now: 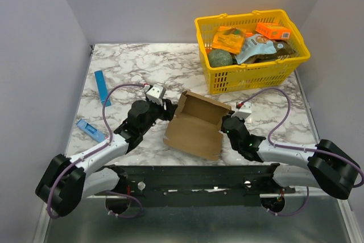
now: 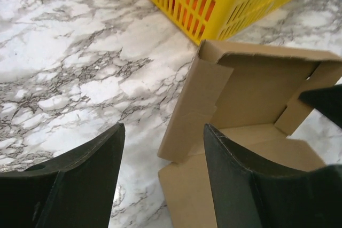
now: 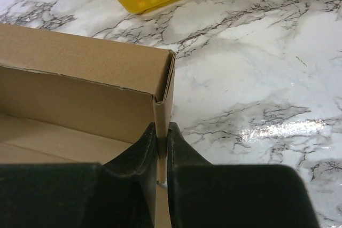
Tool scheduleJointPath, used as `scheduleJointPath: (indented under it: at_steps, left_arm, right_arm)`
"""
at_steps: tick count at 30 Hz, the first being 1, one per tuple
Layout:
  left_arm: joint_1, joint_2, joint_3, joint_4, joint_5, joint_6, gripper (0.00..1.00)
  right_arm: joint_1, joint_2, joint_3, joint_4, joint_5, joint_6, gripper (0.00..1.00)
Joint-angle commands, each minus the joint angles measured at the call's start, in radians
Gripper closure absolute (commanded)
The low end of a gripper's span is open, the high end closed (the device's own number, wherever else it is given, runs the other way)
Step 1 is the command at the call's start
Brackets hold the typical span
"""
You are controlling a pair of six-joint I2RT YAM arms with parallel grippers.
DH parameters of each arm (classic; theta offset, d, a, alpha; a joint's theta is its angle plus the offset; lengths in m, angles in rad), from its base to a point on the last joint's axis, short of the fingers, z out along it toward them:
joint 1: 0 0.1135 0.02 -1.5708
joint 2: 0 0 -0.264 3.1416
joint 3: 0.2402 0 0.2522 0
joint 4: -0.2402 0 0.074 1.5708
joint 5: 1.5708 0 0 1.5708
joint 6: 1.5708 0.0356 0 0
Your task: Fold the paper box
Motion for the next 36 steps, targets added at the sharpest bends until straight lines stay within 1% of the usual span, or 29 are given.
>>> scheduleJointPath:
  at_steps: [1,2,4,5,10,11,14,17,19,24,27,28,29,31,32,36]
  left_arm:
    - [0.072,0.093,-0.025,0.202,0.236,0.077,0.34]
    - [0.075,0.103,-0.021,0.214,0.248,0.082,0.38]
    - [0.078,0.134,-0.019,0.238,0.287,0.082,0.4]
    - [0.078,0.145,-0.019,0.267,0.299,0.083,0.43]
    - [0.08,0.243,0.001,0.306,0.347,0.088,0.5]
    - [0.08,0.254,0.007,0.318,0.363,0.088,0.53]
    - [0.08,0.291,0.012,0.347,0.368,0.089,0.59]
    - [0.08,0.315,0.015,0.386,0.379,0.089,0.69]
    - [0.08,0.338,0.022,0.394,0.393,0.089,0.71]
    - [0.078,0.401,0.044,0.429,0.388,0.099,0.71]
    - [0.072,0.406,0.05,0.423,0.312,0.129,0.7]
    - [0.069,0.404,0.05,0.42,0.264,0.14,0.69]
    - [0.069,0.401,0.045,0.421,0.233,0.155,0.64]
    - [0.067,0.401,0.042,0.426,0.192,0.169,0.61]
    - [0.067,0.403,0.044,0.424,0.173,0.18,0.58]
    - [0.064,0.441,0.068,0.424,0.189,0.197,0.56]
  right_arm:
    - [0.001,0.009,-0.036,-0.031,-0.036,-0.044,0.99]
    - [0.001,0.011,-0.036,-0.024,-0.038,-0.043,1.0]
    - [0.001,0.014,-0.034,-0.018,-0.048,-0.054,0.99]
    - [0.003,0.014,-0.033,-0.013,-0.05,-0.055,1.0]
    - [0.001,0.017,-0.036,0.005,-0.065,-0.072,0.99]
    - [0.001,0.015,-0.036,0.007,-0.065,-0.072,1.0]
    - [0.001,0.014,-0.037,0.013,-0.07,-0.078,0.99]
    - [0.001,0.017,-0.039,0.027,-0.08,-0.089,1.0]
    - [0.003,0.02,-0.036,0.027,-0.084,-0.089,1.0]
    - [0.001,0.028,-0.04,0.065,-0.111,-0.118,0.99]
    - [0.003,0.028,-0.043,0.076,-0.123,-0.126,0.99]
    - [0.003,0.025,-0.048,0.081,-0.133,-0.13,1.0]
    - [0.001,0.022,-0.049,0.093,-0.137,-0.139,0.99]
    - [0.001,0.018,-0.054,0.101,-0.146,-0.14,1.0]
    - [0.001,0.018,-0.057,0.111,-0.153,-0.147,0.99]
    - [0.003,0.021,-0.059,0.13,-0.173,-0.156,1.0]
